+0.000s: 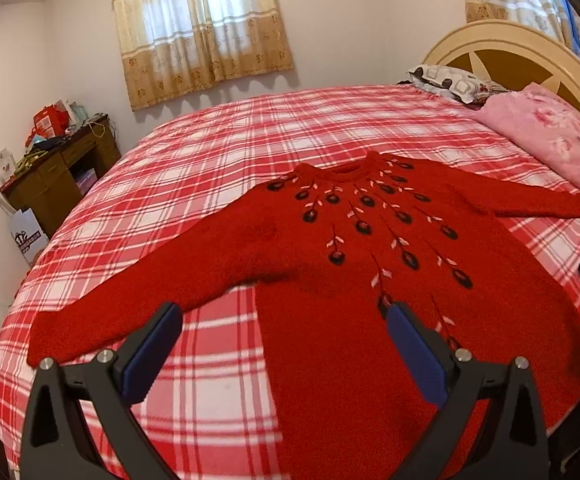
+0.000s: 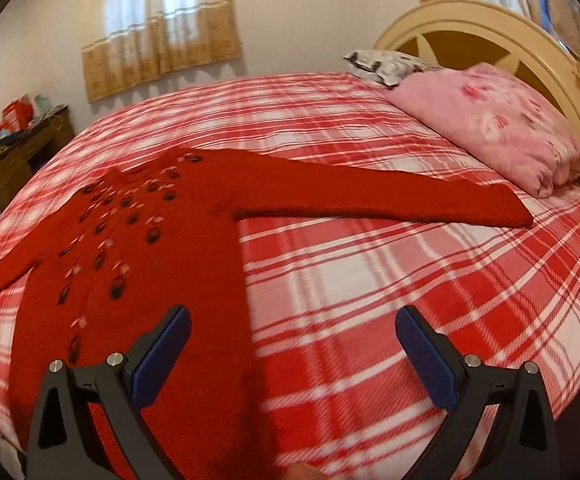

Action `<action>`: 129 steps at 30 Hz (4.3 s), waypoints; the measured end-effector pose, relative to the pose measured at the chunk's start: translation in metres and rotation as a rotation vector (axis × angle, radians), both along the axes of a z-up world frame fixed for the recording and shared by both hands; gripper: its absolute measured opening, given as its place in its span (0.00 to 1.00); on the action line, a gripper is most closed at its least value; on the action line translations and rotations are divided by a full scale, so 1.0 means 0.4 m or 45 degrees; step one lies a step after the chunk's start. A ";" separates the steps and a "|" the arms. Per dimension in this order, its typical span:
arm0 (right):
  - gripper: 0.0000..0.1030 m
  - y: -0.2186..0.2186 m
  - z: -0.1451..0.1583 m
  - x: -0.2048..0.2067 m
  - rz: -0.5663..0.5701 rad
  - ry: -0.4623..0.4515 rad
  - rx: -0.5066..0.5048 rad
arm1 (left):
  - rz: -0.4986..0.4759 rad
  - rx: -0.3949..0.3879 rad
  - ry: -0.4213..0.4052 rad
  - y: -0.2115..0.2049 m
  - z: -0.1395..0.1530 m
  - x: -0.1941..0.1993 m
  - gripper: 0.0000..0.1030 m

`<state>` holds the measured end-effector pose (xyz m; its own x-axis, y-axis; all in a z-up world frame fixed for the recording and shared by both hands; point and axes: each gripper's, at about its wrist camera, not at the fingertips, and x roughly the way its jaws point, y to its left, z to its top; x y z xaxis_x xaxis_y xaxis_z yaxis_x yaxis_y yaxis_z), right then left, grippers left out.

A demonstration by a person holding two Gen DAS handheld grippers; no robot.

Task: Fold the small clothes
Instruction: 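Move the right gripper to the sweater sleeve cuff and grasp it, then lift the sleeve with the right gripper, fold it across the body, release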

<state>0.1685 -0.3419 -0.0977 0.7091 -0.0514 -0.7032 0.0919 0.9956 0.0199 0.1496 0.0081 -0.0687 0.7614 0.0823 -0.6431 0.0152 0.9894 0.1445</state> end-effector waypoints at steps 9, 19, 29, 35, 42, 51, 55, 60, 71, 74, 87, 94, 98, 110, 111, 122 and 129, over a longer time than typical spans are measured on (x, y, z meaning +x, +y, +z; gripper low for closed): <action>0.99 -0.231 0.003 0.115 -0.230 0.019 0.052 | -0.020 0.037 -0.037 -0.029 -0.051 0.114 1.00; 0.99 -0.504 0.014 0.202 -0.499 0.069 0.094 | 0.017 0.044 0.031 -0.028 -0.108 0.202 1.00; 0.81 -0.695 -0.023 0.253 -0.667 0.141 0.239 | 0.103 0.038 0.041 0.016 -0.123 0.261 1.00; 0.45 -0.677 -0.039 0.294 -0.591 0.208 0.166 | 0.147 0.030 0.053 0.044 -0.135 0.275 1.00; 0.15 -0.653 -0.043 0.317 -0.516 0.231 0.132 | 0.177 0.009 0.065 0.074 -0.141 0.272 1.00; 0.14 -0.571 0.058 0.336 -0.421 0.104 0.093 | 0.234 -0.005 0.053 0.132 -0.127 0.265 1.00; 0.14 -0.508 0.112 0.352 -0.352 0.049 0.061 | 0.261 -0.023 0.057 0.162 -0.128 0.259 1.00; 0.14 -0.422 0.161 0.373 -0.261 0.000 0.024 | 0.280 -0.022 0.067 0.194 -0.134 0.242 1.00; 0.14 -0.265 0.222 0.403 -0.094 -0.069 -0.011 | 0.363 -0.010 0.061 0.299 -0.130 0.213 1.00; 0.14 -0.226 0.237 0.409 -0.054 -0.087 -0.016 | 0.385 -0.021 0.064 0.320 -0.134 0.203 1.00; 0.14 -0.039 0.341 0.433 0.128 -0.186 -0.003 | 0.391 -0.051 0.087 0.343 -0.158 0.176 1.00; 0.14 0.104 0.369 0.449 0.261 -0.218 0.000 | 0.367 -0.111 0.089 0.322 -0.151 0.141 1.00; 0.14 0.184 0.363 0.462 0.328 -0.218 0.005 | 0.357 -0.168 0.085 0.306 -0.144 0.128 1.00; 0.14 0.384 0.340 0.478 0.484 -0.209 0.008 | 0.312 -0.228 0.045 0.279 -0.114 0.105 1.00; 0.14 0.402 0.336 0.482 0.496 -0.206 0.012 | 0.316 -0.230 0.041 0.281 -0.114 0.104 1.00; 0.14 0.747 0.126 0.447 0.784 -0.055 0.021 | 0.363 -0.210 0.044 0.306 -0.125 0.076 1.00; 0.16 0.892 -0.090 0.431 0.907 0.138 -0.053 | 0.440 -0.182 0.052 0.361 -0.128 0.049 1.00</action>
